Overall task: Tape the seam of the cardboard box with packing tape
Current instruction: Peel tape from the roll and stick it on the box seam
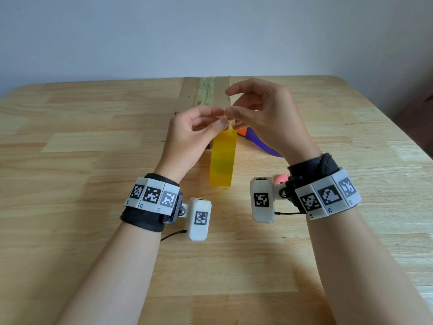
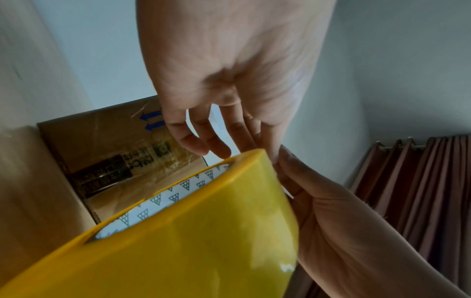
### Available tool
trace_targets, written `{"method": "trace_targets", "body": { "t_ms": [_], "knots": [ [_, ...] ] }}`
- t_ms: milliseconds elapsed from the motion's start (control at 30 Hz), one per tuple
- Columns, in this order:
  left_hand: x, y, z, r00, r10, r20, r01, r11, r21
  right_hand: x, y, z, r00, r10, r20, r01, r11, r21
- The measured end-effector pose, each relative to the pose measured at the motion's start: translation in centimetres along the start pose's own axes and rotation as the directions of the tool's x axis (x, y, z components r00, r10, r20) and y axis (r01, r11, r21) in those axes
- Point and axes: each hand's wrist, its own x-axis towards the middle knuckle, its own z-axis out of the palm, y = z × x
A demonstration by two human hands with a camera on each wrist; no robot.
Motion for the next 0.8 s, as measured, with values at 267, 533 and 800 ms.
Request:
{"method": "trace_targets", "body": {
  "t_ms": [267,533,800],
  "knots": [
    [-0.1,0.1,0.1,1.0,0.02,-0.011,-0.02,0.999,0.032,0.0,0.0,-0.1,1.0,-0.022,-0.021,0.022,1.0,-0.018],
    [0.1,-0.1,0.2,0.999,0.002,-0.045,0.002,0.995,0.097,0.0,0.2,0.0,0.997,-0.018,-0.074,0.011,0.995,-0.099],
    [0.3,0.0,-0.1,0.998,0.0,-0.063,0.008,0.993,0.118,0.3,1.1,-0.1,0.993,0.008,-0.119,-0.036,0.971,-0.236]
  ]
}}
